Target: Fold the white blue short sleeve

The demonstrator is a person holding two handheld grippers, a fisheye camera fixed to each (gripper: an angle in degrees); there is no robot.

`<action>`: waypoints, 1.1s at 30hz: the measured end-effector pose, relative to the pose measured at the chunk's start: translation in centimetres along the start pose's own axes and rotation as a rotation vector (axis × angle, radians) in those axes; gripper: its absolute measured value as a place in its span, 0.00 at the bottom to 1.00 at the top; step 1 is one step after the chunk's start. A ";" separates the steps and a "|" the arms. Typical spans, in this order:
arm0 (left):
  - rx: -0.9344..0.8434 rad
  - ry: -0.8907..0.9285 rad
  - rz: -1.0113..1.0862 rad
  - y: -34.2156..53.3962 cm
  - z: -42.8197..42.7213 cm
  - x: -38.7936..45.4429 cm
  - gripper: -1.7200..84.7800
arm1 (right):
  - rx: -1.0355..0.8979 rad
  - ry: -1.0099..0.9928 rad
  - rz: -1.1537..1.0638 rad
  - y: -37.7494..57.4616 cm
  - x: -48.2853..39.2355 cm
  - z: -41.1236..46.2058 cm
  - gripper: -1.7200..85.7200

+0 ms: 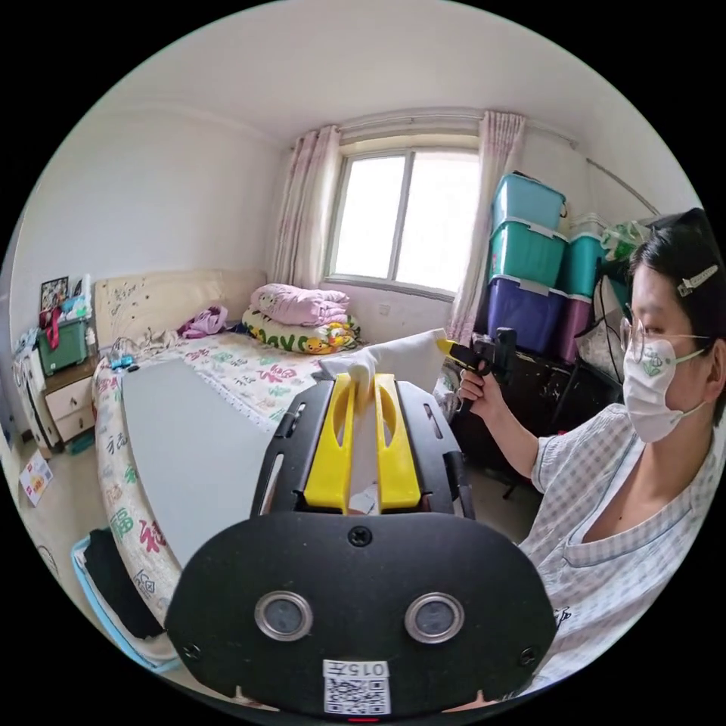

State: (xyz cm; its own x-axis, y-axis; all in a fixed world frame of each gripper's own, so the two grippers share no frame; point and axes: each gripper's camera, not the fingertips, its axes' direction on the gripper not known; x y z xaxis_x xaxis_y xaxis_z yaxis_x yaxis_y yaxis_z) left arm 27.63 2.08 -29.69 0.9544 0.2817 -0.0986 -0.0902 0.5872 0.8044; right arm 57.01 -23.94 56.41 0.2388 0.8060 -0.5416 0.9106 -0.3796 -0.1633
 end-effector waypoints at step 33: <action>-0.359 0.113 0.037 10.5 64.3 7.2 0.05 | -0.564 0.830 0.201 4.0 35.3 7.7 0.02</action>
State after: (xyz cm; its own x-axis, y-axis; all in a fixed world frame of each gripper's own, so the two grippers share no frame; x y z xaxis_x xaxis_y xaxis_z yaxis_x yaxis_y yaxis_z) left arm 51.81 -38.52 15.78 0.9129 0.3781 -0.1536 -0.2373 0.7980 0.5539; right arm 66.47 -0.47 30.33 0.3675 0.8928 0.2606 0.8030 -0.4460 0.3954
